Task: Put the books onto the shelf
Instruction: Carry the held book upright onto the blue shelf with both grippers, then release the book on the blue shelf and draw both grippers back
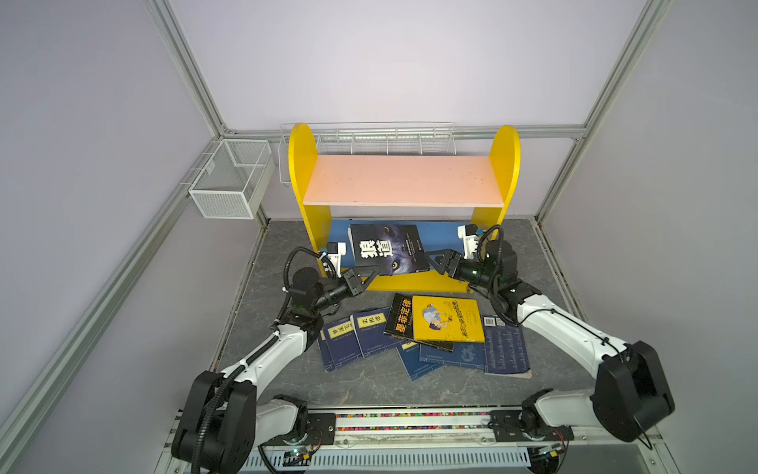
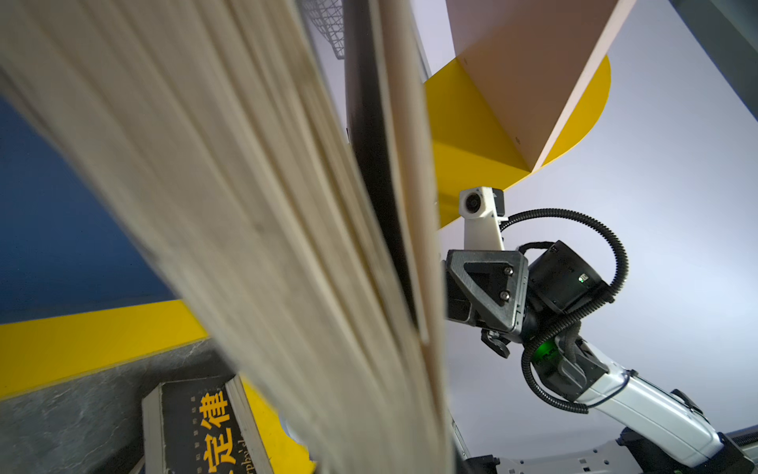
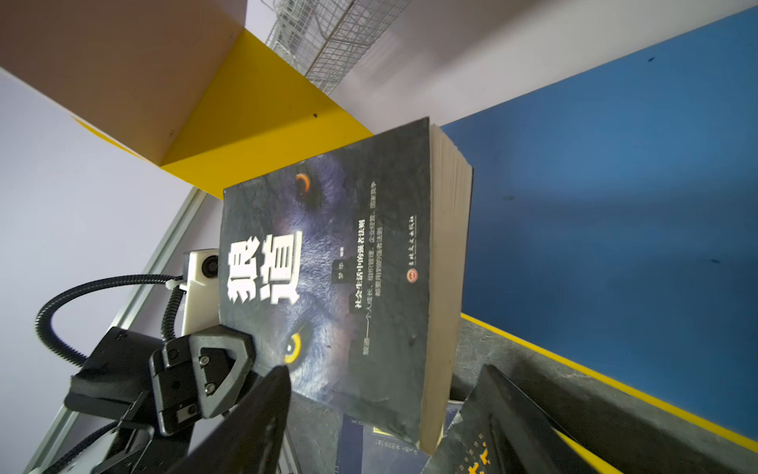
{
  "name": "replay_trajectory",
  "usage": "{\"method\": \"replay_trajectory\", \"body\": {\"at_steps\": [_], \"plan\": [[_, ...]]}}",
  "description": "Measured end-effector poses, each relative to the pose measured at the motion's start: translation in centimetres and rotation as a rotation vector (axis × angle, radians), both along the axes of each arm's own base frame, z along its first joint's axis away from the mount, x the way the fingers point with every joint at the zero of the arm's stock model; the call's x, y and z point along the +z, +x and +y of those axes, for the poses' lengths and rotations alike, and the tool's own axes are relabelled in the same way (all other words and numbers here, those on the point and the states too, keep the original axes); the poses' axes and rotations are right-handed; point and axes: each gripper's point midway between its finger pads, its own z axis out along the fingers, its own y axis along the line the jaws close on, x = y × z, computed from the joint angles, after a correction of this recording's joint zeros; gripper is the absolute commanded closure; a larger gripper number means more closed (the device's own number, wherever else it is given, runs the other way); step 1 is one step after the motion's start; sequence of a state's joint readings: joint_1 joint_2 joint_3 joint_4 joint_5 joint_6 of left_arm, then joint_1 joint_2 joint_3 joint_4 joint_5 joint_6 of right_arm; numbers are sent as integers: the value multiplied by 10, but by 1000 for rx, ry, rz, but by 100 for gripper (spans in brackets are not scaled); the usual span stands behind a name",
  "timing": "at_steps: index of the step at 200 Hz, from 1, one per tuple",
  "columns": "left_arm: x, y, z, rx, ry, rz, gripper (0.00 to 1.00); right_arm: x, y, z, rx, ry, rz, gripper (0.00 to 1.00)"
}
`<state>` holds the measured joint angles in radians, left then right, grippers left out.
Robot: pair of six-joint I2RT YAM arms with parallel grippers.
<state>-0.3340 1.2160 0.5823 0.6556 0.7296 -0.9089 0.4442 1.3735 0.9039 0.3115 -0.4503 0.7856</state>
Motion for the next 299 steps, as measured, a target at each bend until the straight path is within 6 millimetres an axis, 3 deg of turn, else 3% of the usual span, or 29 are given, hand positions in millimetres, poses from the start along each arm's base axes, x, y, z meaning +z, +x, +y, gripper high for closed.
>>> {"method": "replay_trajectory", "body": {"at_steps": [71,113,146,168,182,204,220,241,269,299], "plan": [[17,-4,5,24,-54,-68,100,-9,-4,21,71,36,33,38],[19,-10,7,24,-64,-83,100,4,4,31,80,98,10,55],[23,-12,10,32,-69,-99,100,17,5,37,84,128,-16,79],[24,-10,13,46,-72,-103,100,25,6,38,82,148,-32,90],[24,-9,15,58,-70,-95,85,28,6,39,83,150,-42,93],[20,-5,20,110,-39,-90,47,30,4,43,84,151,-45,93],[9,-1,26,160,0,-53,32,32,2,49,82,151,-53,93],[3,1,37,243,54,-45,25,30,3,54,67,143,-58,93],[9,2,58,375,103,-73,23,29,15,63,47,130,-69,93],[7,1,98,593,180,-40,21,27,39,70,-26,100,-100,93]]}}
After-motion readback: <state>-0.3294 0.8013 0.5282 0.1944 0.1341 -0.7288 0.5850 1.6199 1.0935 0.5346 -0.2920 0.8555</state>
